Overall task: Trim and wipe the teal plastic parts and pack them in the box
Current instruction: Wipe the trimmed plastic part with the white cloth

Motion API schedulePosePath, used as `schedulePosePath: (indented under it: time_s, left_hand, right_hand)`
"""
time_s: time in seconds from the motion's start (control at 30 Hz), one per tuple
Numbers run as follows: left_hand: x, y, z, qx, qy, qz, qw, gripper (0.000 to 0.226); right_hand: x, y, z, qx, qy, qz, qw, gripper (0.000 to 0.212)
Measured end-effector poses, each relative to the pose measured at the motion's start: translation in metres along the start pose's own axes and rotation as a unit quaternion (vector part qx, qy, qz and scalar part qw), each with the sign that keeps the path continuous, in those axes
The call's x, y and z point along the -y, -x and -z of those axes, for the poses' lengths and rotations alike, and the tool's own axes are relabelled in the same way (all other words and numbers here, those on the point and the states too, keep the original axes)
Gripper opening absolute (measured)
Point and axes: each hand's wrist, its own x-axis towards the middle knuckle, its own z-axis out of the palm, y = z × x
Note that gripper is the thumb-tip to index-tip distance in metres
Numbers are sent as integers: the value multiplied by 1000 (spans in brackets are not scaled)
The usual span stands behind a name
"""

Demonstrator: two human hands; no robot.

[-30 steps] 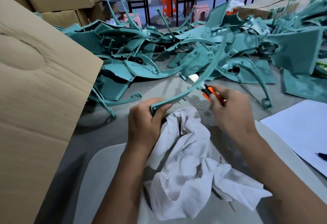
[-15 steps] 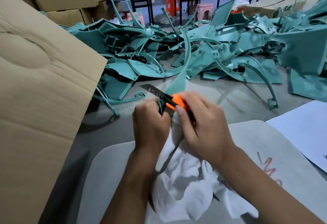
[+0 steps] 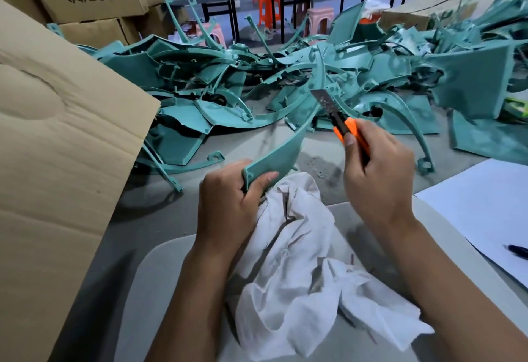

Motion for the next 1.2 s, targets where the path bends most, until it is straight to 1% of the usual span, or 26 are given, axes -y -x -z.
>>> schedulePosePath:
  time_s: [0.13,0.23,0.3,0.4,0.47,0.53,0.57,0.63,0.73,0.83,0.93,1.0,1.03,1.07,1.1,1.13,1.17,1.2]
  left_hand:
    - [-4,0,10,35,-11,-18,999,33]
    - [-8,0,14,75,-2,-38,996,35]
    - [-12,-1,14,100,0,-47,994,37]
    - [-12,-2,18,134,17,-40,990,35]
    - [-7,-1,26,177,77,6,981,31]
    - [0,0,36,218,180,79,956,21]
    - [3,1,41,222,225,104,943,18]
    - [8,1,45,190,281,109,935,23]
    - [12,-2,46,89,344,122,927,32]
    - [22,-7,40,-18,332,145,932,29]
    - [30,-6,27,-62,314,190,928,19]
    - [35,-5,20,-78,280,206,934,13]
    - [38,-5,19,-87,259,209,939,12]
    - [39,-6,18,-93,241,210,943,12]
    - [40,-7,18,-96,228,210,946,12]
    - [41,-7,18,-97,219,209,948,13]
    - [41,-7,18,-98,213,211,949,13]
    - [40,-7,18,-98,209,218,948,13]
  right_hand:
    - [-17,-8,7,-8,27,-42,999,12]
    - [-26,-12,13,-19,52,-69,996,13]
    - [-31,-15,16,-26,68,-75,995,12]
    - [-37,-17,18,-28,83,-85,993,13]
    - [-42,-18,19,-31,89,-100,991,14]
    - [-46,-19,20,-30,96,-117,988,15]
    - [-47,-19,20,-24,104,-128,986,15]
    - [-48,-18,20,-2,131,-151,980,17]
    - [-44,-15,19,70,179,-180,965,25]
    - [-32,-13,15,174,206,-177,946,30]
    - [-20,-10,8,254,211,-149,932,35]
    - [-14,-10,10,280,204,-91,934,40]
    - [-11,-10,13,291,166,-51,941,45]
    - [-7,-12,17,318,92,-28,943,51]
    - [-1,-15,20,371,1,-20,928,57]
    - [5,-16,24,444,-81,-15,892,63]
    - [11,-15,25,522,-136,-3,842,70]
    - [18,-12,25,590,-158,24,792,79]
